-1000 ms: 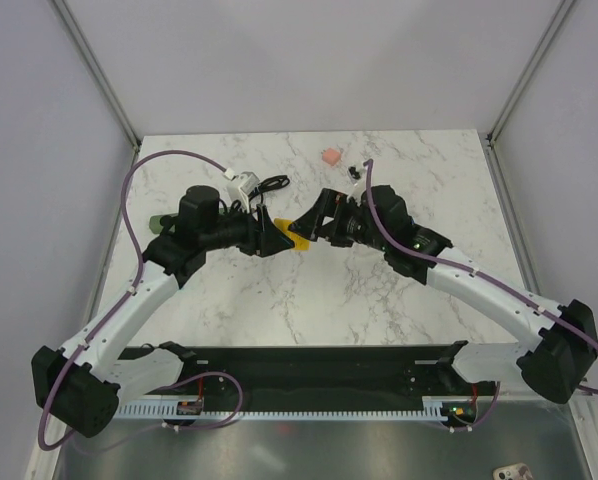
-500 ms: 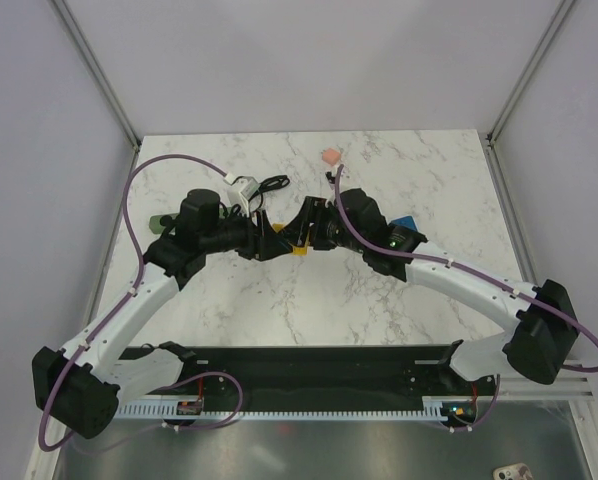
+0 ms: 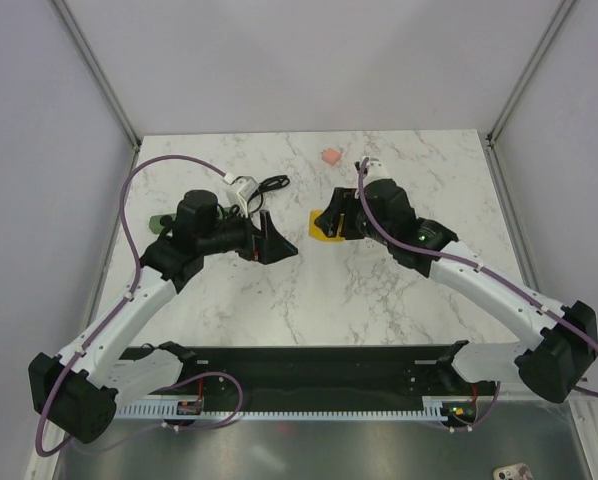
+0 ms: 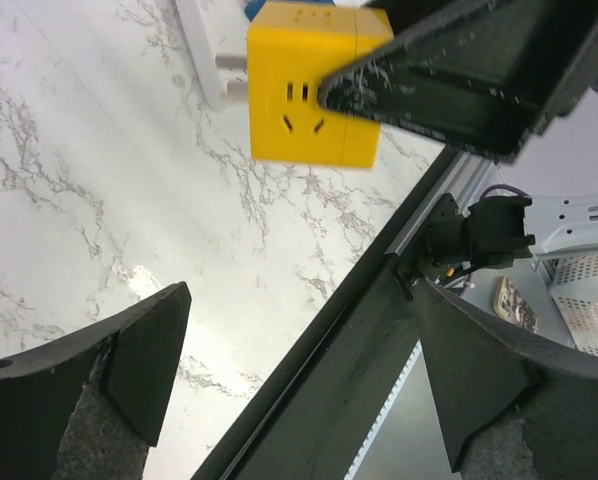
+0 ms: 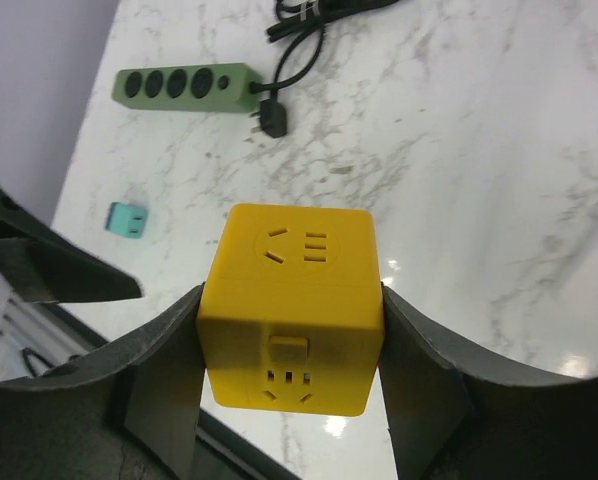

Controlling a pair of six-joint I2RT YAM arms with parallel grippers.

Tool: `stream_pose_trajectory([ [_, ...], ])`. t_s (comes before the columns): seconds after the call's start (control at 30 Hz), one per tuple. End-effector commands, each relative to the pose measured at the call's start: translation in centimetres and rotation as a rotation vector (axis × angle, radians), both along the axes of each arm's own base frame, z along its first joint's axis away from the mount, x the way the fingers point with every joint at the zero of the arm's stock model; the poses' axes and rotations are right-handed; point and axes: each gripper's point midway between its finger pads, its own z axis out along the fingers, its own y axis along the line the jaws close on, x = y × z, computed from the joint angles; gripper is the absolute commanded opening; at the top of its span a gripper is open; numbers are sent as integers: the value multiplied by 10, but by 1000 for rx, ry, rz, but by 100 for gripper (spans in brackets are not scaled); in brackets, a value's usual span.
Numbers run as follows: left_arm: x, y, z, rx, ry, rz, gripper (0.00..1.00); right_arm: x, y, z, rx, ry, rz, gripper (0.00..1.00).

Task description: Insert the plug

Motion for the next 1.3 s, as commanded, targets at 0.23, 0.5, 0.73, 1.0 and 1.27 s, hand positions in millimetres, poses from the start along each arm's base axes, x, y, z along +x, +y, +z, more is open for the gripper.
stream_pose_trajectory([
  [0.23,-8,0,20,-14,-47,-36,100,13,-106,-47,-440,18,-99,0],
  [0.5,-1,15,-4,113,-60,2,100,22,-153,-77,-627,133,-110,0],
  [0.73,-2,25,-9,143,-77,49,100,29,-159,-103,-641,215,-37,0],
  [1.0,-4,30,-13,155,-79,67,100,44,-152,-103,-513,272,41,0],
  [1.27,-4,34,-8,155,-103,85,100,54,-150,-101,-479,322,57,0],
])
